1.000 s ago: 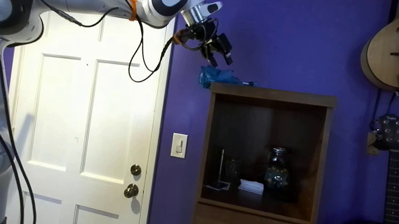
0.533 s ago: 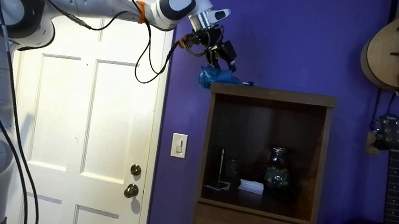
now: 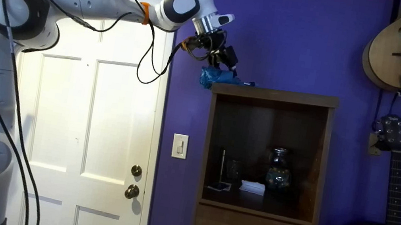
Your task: Pick up the blue umbrella and hang it on the bottom hook on the door
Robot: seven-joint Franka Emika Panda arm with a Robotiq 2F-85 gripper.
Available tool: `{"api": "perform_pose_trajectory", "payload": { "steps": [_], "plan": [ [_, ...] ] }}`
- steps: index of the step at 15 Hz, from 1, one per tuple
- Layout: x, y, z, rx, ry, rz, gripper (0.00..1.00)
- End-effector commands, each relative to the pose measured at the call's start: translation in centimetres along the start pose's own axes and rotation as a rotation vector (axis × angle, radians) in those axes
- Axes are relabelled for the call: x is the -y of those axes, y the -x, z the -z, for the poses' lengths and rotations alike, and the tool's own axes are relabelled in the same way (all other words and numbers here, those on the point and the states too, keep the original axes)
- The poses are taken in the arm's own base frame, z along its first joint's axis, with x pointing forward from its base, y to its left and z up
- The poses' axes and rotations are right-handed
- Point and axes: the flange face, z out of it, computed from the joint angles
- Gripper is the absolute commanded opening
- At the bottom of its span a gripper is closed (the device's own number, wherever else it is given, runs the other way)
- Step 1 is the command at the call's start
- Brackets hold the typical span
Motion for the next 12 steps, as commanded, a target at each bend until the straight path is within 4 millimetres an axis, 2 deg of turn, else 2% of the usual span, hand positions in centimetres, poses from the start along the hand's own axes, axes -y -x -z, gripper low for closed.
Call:
{"api": "perform_pose_trajectory", "payload": {
  "steps": [1,8,9,10,12],
  "plan": [
    [-0.1,-0.6,-0.8,0.021,-0.021,0.007,1.00],
    [0.2,-0.3,-2.8,0.069,-0.017,0.012,1.00],
    [0.2,-0.3,-2.9,0.074,-0.016,0.013,0.91],
    [0.2,-0.3,-3.0,0.077,-0.018,0.013,0.74],
    [0.2,-0.3,-2.8,0.078,-0.017,0.014,0.59]
  ]
}}
